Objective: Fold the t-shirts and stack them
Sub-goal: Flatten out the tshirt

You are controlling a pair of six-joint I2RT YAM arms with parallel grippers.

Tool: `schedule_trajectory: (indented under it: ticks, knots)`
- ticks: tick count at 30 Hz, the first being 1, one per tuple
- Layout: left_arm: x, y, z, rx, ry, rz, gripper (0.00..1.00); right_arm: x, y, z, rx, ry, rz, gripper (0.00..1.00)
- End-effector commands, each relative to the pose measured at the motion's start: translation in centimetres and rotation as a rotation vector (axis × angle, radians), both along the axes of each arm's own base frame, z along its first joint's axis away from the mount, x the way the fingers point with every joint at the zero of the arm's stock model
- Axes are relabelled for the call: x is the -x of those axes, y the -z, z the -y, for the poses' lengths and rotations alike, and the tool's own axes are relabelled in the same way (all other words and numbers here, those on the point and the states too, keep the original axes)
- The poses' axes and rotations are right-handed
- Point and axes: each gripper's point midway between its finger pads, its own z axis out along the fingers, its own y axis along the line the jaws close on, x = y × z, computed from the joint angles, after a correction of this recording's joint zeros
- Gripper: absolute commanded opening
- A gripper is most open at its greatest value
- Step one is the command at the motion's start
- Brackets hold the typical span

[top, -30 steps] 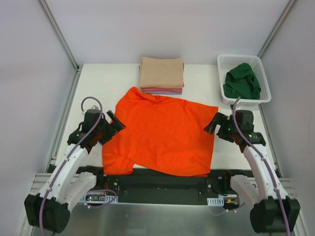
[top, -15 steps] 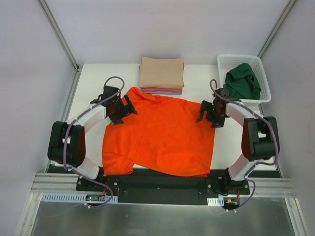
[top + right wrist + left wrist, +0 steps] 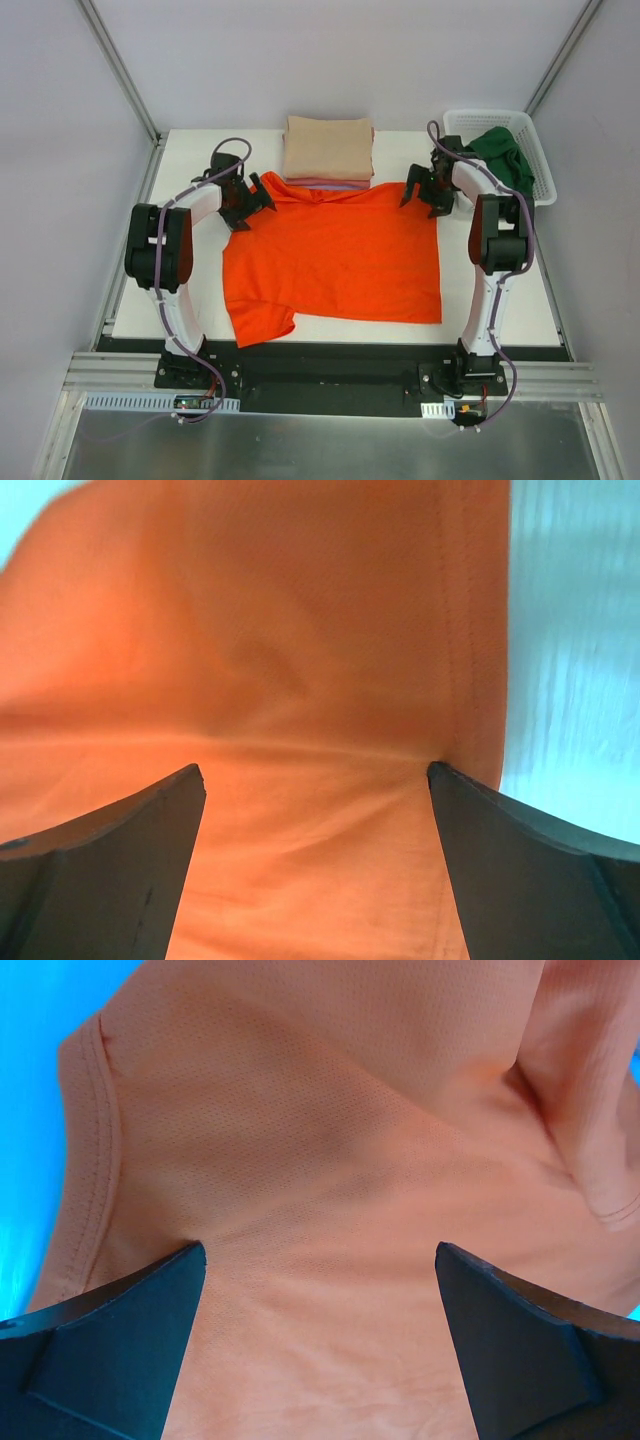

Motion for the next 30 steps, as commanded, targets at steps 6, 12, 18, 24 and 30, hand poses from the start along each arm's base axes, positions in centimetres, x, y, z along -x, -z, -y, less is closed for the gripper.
schedule_trajectory:
  ticks: [6, 12, 18, 24, 30]
  knots:
    - [-1.7, -0.5, -0.7, 0.022, 0.009, 0.016, 0.99, -3.0, -2.1, 1.2, 0.097, -0.067, 0.063, 0.96]
    - [0.8, -4.8, -0.7, 0.038, 0.009, 0.095, 0.99, -1.7, -7.3, 1.0, 0.153, -0.1, 0.173, 0.96]
    - [8.6, -6.3, -1.7, 0.019, -0.026, 0.084, 0.99, 3.1, -10.6, 1.4, 0.259, -0.041, 0.244, 0.96]
    - [19.5, -4.0, -4.2, -0.079, -0.125, -0.049, 0.99, 9.9, -10.4, 2.1, 0.198, 0.109, 0.295, 0.96]
    - [27.7, -1.2, -3.9, -0.068, -0.159, -0.136, 0.99, 14.9, -10.4, 2.0, 0.097, 0.177, 0.421, 0.96]
